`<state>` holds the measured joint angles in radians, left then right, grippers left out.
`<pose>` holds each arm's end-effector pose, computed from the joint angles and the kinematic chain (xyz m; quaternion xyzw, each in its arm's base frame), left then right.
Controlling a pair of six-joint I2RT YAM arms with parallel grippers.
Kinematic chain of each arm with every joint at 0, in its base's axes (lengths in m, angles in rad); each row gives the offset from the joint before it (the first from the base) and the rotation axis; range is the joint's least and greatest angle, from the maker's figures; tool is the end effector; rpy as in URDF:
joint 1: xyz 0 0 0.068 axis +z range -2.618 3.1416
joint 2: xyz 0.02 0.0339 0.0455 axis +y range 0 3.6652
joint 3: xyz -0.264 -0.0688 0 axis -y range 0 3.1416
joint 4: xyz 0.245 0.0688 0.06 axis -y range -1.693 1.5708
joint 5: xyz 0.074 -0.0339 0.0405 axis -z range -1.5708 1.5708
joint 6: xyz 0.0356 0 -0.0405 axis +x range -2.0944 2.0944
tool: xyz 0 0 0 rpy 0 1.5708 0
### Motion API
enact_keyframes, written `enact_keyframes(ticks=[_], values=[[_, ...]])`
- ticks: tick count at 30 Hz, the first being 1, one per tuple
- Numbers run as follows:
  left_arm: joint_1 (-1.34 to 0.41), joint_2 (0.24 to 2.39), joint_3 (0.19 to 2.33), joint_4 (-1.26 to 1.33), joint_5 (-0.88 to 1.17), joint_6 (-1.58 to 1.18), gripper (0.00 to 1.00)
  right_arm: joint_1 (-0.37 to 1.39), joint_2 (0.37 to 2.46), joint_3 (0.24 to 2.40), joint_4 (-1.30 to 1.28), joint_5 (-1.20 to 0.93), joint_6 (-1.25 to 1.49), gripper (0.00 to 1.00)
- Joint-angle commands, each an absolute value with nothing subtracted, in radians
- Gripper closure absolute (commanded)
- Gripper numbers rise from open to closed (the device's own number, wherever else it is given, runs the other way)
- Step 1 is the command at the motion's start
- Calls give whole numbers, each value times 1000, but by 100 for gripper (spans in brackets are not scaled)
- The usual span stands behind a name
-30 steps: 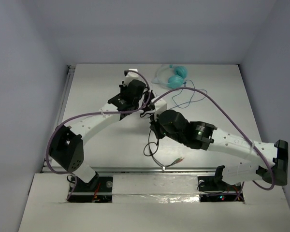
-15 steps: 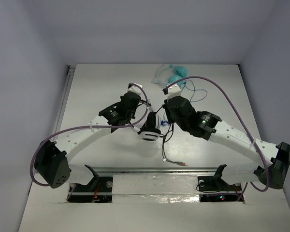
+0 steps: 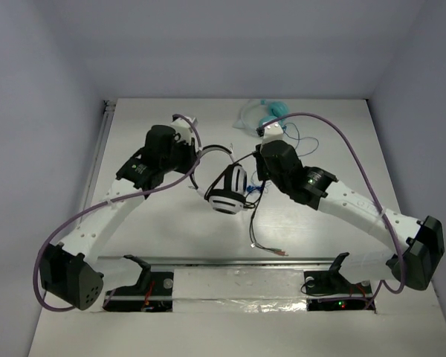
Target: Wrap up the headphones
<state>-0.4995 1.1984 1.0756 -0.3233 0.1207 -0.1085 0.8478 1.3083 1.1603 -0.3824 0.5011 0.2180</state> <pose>0.2377 -0.1346 0.3418 0.1956 0.8221 -0.2080 0.4925 0.2070 0.2087 0.3384 -0.1432 0.8375 0.0593 0.5241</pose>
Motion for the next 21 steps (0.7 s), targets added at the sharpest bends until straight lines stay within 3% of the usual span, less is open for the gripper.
enact_keyframes(ticks=[1,6,14,21], values=[[-431,1141,1140,-239,388,-159,100,838,1250,1125,-249,404,255,96],[-396,1141,1172,-196,561,-213,100,804,1206,1030,-138,247,279,89],[-338,1163,1282,-51,742,-421,100,740,1189,836,233,-124,353,57],[-290,1204,1361,110,770,-621,100,721,1244,720,540,-328,408,47]])
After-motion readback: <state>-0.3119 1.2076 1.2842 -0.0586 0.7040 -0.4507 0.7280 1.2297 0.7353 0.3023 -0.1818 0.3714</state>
